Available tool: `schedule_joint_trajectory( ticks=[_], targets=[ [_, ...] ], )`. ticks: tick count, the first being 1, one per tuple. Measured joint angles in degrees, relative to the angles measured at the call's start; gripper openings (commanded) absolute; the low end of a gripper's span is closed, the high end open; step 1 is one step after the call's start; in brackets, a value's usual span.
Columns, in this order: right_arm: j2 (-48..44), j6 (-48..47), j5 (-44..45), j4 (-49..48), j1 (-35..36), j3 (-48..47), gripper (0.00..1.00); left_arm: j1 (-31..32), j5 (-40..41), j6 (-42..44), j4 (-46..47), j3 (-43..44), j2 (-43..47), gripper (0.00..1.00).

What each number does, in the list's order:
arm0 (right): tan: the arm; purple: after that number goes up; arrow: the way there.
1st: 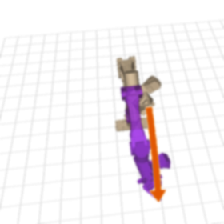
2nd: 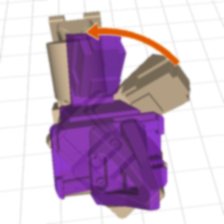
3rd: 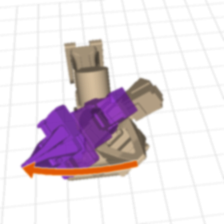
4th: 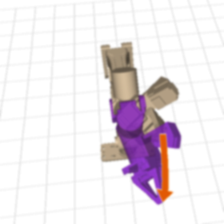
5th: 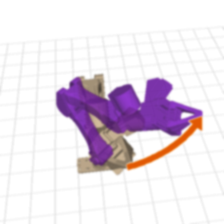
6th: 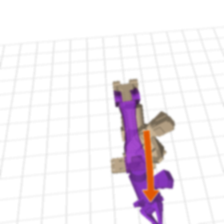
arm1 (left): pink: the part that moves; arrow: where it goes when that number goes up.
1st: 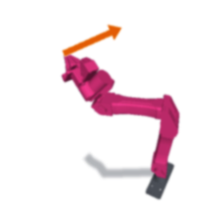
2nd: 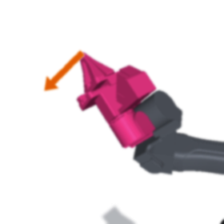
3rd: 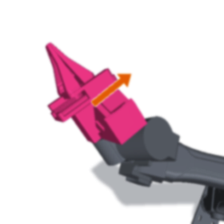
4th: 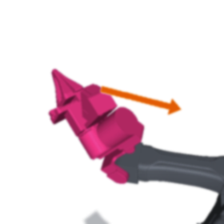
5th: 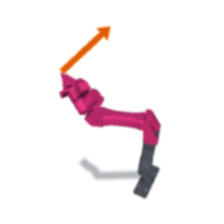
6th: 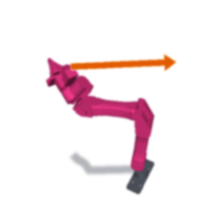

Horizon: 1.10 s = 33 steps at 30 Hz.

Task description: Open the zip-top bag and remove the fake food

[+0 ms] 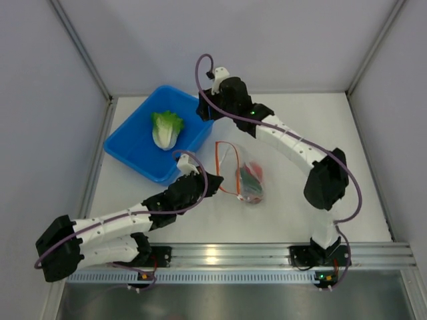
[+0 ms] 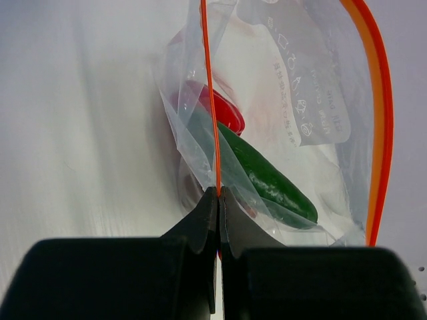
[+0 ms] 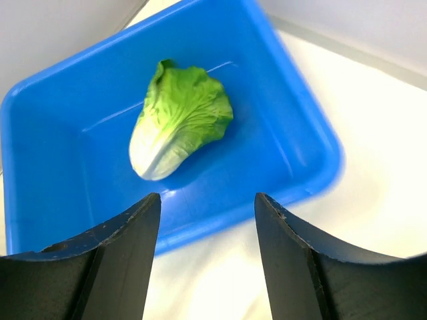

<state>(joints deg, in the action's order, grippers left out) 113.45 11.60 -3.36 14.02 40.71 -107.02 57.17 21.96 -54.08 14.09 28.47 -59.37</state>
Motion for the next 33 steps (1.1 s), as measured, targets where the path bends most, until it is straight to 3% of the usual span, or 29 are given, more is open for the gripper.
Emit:
schedule_joint_trajectory(
  ticks=[10, 16, 23, 33],
  targets=[
    [-19.6, 0.9, 13.5, 18.5, 0.0, 3.6, 0.57, 0.0, 0.0, 0.2, -0.8, 2.7, 0.0, 0.00],
    [-28.9, 2.1, 17.8, 28.0, 2.1, 15.0, 0.55, 0.0, 0.3, 0.3, -1.7, 4.6, -0.2, 0.00],
    [-34.9, 4.8, 18.5, 30.1, 7.5, 26.2, 0.54, 0.0, 0.3, 0.8, -1.8, 6.7, -0.3, 0.00],
    [-41.3, 8.0, 20.5, 28.2, 9.4, 29.4, 0.55, 0.0, 0.0, 1.6, -1.9, 7.6, -1.0, 0.00]
  ],
)
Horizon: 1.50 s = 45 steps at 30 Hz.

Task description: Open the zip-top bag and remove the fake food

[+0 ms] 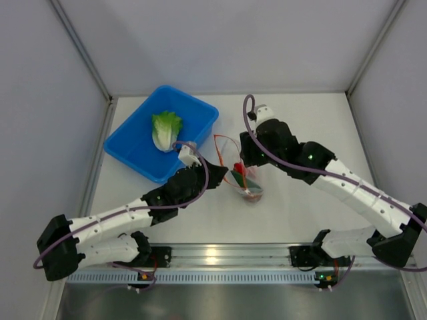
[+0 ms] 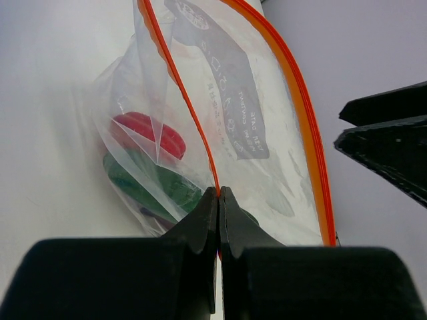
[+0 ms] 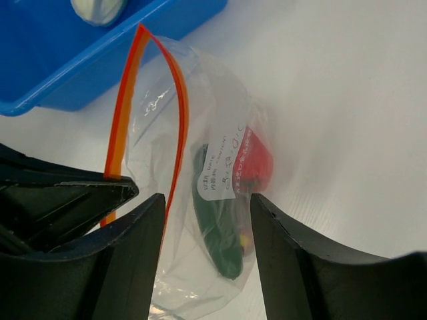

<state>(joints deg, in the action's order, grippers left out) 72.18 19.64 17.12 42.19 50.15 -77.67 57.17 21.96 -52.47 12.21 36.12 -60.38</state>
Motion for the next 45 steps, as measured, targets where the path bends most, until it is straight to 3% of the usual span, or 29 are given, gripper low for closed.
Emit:
schedule_joint_trajectory(
  ticks=[9, 18, 24, 29, 36, 45],
  targets=[
    [-1.2, 0.0, 1.3, -0.6, 3.9, -0.1, 0.55, 0.0, -0.4, 0.1, -0.2, 0.7, -1.0, 0.00],
    [2.6, -1.0, 10.8, 0.4, 4.2, 0.0, 0.10, 0.0, -0.9, 0.3, -0.7, 1.0, 0.1, 0.00],
    [3.0, -1.7, 19.8, 4.3, 4.0, 0.0, 0.01, 0.0, -0.4, 1.4, -4.2, 0.9, 4.1, 0.00],
    [3.0, -2.1, 27.7, 10.8, 4.0, -0.1, 0.00, 0.0, 2.2, 1.6, -9.0, -0.3, 9.3, 0.00],
    [3.5, -2.1, 31.1, 15.8, 4.7, -4.1, 0.00, 0.5, 4.5, 0.1, -11.8, -3.1, 16.3, 0.00],
    [3.7, -3.8, 32.4, 20.4, 4.9, -10.9, 0.00, 0.5, 3.6, -2.0, -9.6, -3.4, 13.6, 0.00]
  ],
)
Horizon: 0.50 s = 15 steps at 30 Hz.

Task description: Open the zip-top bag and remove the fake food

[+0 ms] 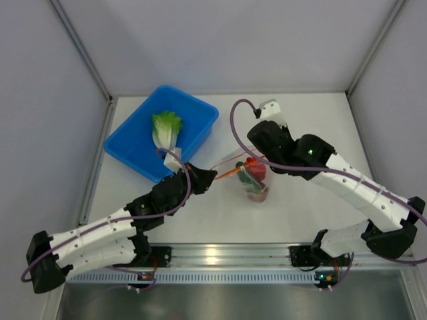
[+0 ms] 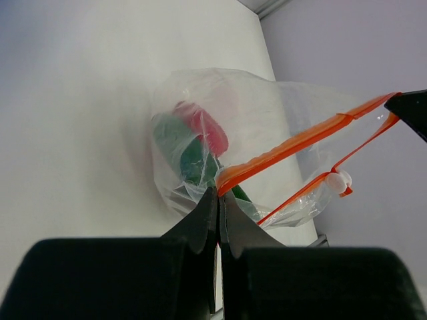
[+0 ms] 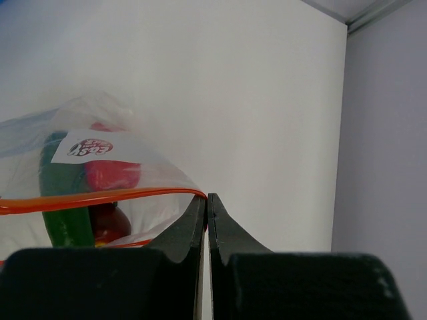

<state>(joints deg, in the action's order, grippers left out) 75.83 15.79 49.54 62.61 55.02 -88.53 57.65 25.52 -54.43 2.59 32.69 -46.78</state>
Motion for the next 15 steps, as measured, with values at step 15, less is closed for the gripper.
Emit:
schedule_joint_trajectory(
  ticks=[15],
  targets=[
    [9.3, 0.0, 6.1, 7.0, 3.8, -1.8, 0.00, -0.3, -3.3, 0.4, 1.9, -2.1, -8.2, 0.39]
  ],
)
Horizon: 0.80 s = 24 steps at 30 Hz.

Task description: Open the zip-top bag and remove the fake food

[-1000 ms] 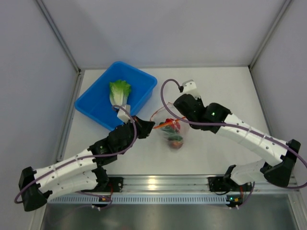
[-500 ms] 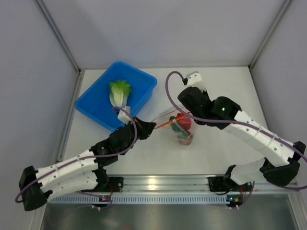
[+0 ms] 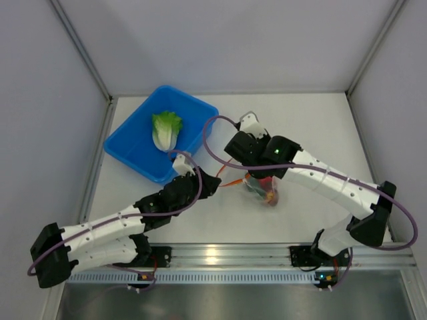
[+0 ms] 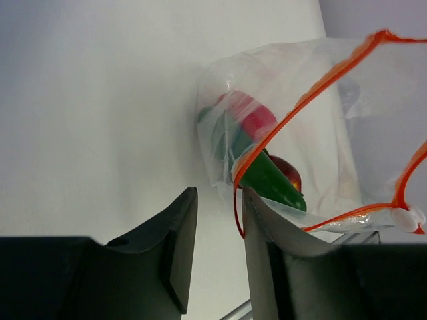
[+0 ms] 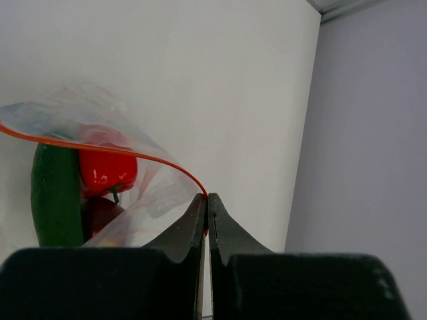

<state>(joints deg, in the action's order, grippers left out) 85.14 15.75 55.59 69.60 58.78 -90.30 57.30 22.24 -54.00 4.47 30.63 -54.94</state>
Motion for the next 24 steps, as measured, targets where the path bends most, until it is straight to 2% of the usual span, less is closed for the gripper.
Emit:
schedule_joint_trajectory(
  ticks=[2, 6, 10, 13, 18, 24],
  targets=[
    [0.0, 0.9, -0.5, 0.1, 0.5, 0.5, 0.00, -0.1, 0.2, 1.2, -1.7, 0.2, 1.2, 0.46],
    [-0.8, 3.1, -3.5, -1.2, 1.5, 1.8, 0.00, -0.2, 0.1, 4.5, -7.2, 4.8, 1.7, 0.48],
    [-2.4, 5.1, -7.2, -2.6, 1.6, 3.4, 0.00, -0.2, -1.0, 8.0, -10.1, 13.2, 0.5, 0.41],
    [-4.0, 6.5, -8.7, -3.6, 1.6, 3.8, 0.00, 0.0, -2.4, 9.3, -10.4, 18.9, -1.6, 0.30],
    [-7.0, 7.8, -9.6, -4.7, 1.6, 4.1, 0.00, 0.3, -4.8, 9.0, -10.4, 23.8, -7.4, 0.26],
    [-9.6, 9.1, -9.8, -5.9, 1.6, 5.3, 0.00, 1.3, -7.2, 7.1, -10.1, 24.6, -15.9, 0.24]
  ],
)
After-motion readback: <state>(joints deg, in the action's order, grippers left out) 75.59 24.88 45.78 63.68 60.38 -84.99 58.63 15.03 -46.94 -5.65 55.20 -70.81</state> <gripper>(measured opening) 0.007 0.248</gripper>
